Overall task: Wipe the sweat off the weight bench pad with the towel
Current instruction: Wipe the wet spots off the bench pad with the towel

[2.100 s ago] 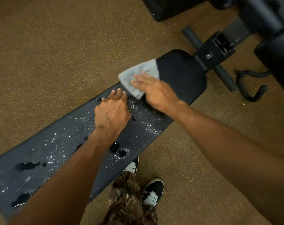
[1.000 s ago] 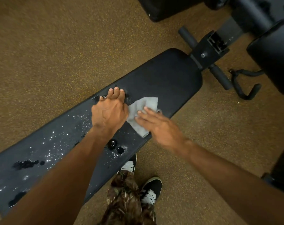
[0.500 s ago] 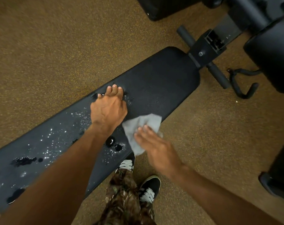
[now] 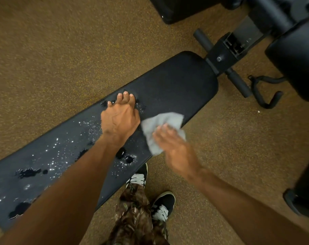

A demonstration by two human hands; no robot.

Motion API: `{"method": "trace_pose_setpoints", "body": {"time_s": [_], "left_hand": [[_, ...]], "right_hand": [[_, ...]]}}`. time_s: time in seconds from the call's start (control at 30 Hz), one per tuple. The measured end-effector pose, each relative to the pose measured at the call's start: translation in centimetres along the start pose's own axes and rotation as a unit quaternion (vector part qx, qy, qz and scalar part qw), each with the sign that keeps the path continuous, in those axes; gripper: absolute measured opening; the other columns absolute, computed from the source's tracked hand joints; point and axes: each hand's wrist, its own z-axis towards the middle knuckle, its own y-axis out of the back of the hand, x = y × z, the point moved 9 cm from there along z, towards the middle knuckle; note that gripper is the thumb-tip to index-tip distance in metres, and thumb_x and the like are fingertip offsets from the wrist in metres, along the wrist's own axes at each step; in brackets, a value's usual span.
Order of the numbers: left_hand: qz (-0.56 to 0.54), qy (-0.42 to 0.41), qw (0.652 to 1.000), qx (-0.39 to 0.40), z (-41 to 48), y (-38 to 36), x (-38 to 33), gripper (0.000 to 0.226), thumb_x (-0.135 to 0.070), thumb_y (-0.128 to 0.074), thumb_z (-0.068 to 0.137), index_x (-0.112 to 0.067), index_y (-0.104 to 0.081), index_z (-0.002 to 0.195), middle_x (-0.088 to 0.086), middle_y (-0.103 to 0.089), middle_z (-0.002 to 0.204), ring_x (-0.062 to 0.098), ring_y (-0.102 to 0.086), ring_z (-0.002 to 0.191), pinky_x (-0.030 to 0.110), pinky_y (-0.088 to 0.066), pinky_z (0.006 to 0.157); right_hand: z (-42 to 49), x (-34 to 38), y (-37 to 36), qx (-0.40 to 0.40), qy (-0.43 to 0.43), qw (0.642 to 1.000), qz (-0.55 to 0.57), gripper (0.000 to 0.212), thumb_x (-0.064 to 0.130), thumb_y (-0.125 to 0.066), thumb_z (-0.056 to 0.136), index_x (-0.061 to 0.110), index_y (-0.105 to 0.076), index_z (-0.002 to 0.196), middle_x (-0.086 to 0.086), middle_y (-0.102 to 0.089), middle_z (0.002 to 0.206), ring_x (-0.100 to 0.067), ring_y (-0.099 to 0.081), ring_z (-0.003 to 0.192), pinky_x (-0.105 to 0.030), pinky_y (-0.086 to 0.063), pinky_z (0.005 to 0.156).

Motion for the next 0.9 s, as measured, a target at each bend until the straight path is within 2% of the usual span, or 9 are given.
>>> {"method": "trace_pose_setpoints", "body": {"time_s": [0.13, 0.27, 0.33, 0.4, 0.5, 0.6, 0.7, 0.8, 0.9], "left_hand": [[-0.034, -0.039, 0.998, -0.037, -0.6, 0.2, -0.3, 0.054, -0.022, -0.041, 0.095, -0.011, -0.039, 0.148, 0.006, -0.037, 0.156, 0.033, -0.043, 0.136, 0.052, -0.042, 0.104], [-0.059, -0.073, 0.994, -0.053, -0.6, -0.5, -0.3, 0.056, -0.017, -0.043, 0.094, -0.005, -0.039, 0.149, 0.012, -0.037, 0.157, 0.027, -0.032, 0.145, 0.052, -0.027, 0.118], [-0.093, -0.073, 0.992, -0.054, -0.6, -0.6, 0.0, 0.055, -0.012, -0.043, 0.094, -0.007, -0.04, 0.149, 0.011, -0.037, 0.157, 0.027, -0.03, 0.147, 0.053, -0.026, 0.119], [-0.167, -0.05, 0.983, -0.051, -0.6, -0.3, 0.6, 0.055, -0.006, -0.042, 0.094, -0.013, -0.043, 0.149, 0.006, -0.035, 0.159, 0.022, -0.026, 0.149, 0.049, -0.023, 0.12], [-0.272, -0.028, 0.961, -0.038, -0.7, 0.2, 1.7, 0.056, 0.0, -0.041, 0.095, -0.019, -0.047, 0.147, 0.003, -0.04, 0.156, 0.021, -0.031, 0.147, 0.045, -0.022, 0.12], [-0.347, -0.046, 0.935, -0.052, -1.3, 1.3, 2.1, 0.051, -0.001, -0.041, 0.097, -0.019, -0.05, 0.143, 0.007, -0.051, 0.148, 0.025, -0.043, 0.139, 0.046, -0.033, 0.115], [-0.338, -0.064, 0.935, -0.089, -2.6, 2.5, 2.2, 0.049, -0.013, -0.038, 0.095, -0.023, -0.053, 0.141, 0.002, -0.053, 0.144, 0.022, -0.046, 0.135, 0.039, -0.037, 0.111], [-0.333, -0.047, 0.936, -0.104, -4.0, 2.7, 2.7, 0.046, -0.016, -0.036, 0.099, -0.024, -0.05, 0.142, 0.0, -0.051, 0.146, 0.021, -0.045, 0.135, 0.041, -0.038, 0.11], [-0.285, -0.015, 0.955, -0.083, -4.5, 1.6, 3.4, 0.046, -0.011, -0.04, 0.101, -0.018, -0.047, 0.146, 0.006, -0.045, 0.151, 0.026, -0.042, 0.138, 0.045, -0.037, 0.112]], "right_hand": [[1.1, -1.4, 0.8, 0.007, 0.039, 0.999, -0.011, 0.06, -0.006, -0.04, 0.084, 0.009, -0.045, 0.142, -0.011, -0.052, 0.144, -0.03, -0.045, 0.137, -0.052, -0.037, 0.112], [5.9, -9.7, 3.0, -0.012, -0.136, 0.989, -0.052, 0.058, -0.009, -0.035, 0.093, 0.008, -0.037, 0.148, -0.011, -0.038, 0.155, -0.029, -0.026, 0.148, -0.033, -0.014, 0.12], [7.4, -9.2, 3.2, -0.038, -0.186, 0.981, -0.028, 0.058, -0.008, -0.038, 0.093, 0.007, -0.036, 0.149, -0.012, -0.034, 0.157, -0.031, -0.025, 0.148, -0.039, -0.016, 0.122], [7.4, -4.8, 2.5, -0.043, -0.134, 0.989, -0.035, 0.057, -0.005, -0.039, 0.09, 0.001, -0.037, 0.146, -0.016, -0.042, 0.151, -0.035, -0.035, 0.14, -0.047, -0.027, 0.118], [5.0, 3.9, -0.6, 0.03, 0.022, 0.999, 0.025, 0.054, -0.001, -0.038, 0.089, 0.004, -0.047, 0.142, -0.015, -0.049, 0.147, -0.03, -0.036, 0.141, -0.05, -0.027, 0.118], [4.7, 4.4, -0.2, 0.051, 0.058, 0.995, 0.064, 0.055, -0.007, -0.048, 0.089, 0.013, -0.051, 0.141, -0.01, -0.048, 0.148, -0.028, -0.04, 0.141, -0.05, -0.034, 0.115], [7.3, -3.9, 3.2, -0.015, -0.101, 0.992, 0.079, 0.053, 0.01, -0.034, 0.09, 0.007, -0.052, 0.14, -0.015, -0.053, 0.143, -0.032, -0.053, 0.129, -0.048, -0.046, 0.105], [9.2, -10.4, 5.1, -0.031, -0.236, 0.969, 0.068, 0.053, 0.005, -0.043, 0.096, 0.008, -0.039, 0.149, -0.012, -0.038, 0.155, -0.025, -0.031, 0.145, -0.033, -0.02, 0.12], [10.8, -7.9, 4.4, -0.055, -0.23, 0.969, 0.066, 0.052, 0.0, -0.041, 0.097, 0.007, -0.041, 0.148, -0.014, -0.039, 0.154, -0.026, -0.029, 0.147, -0.03, -0.011, 0.12]]}}
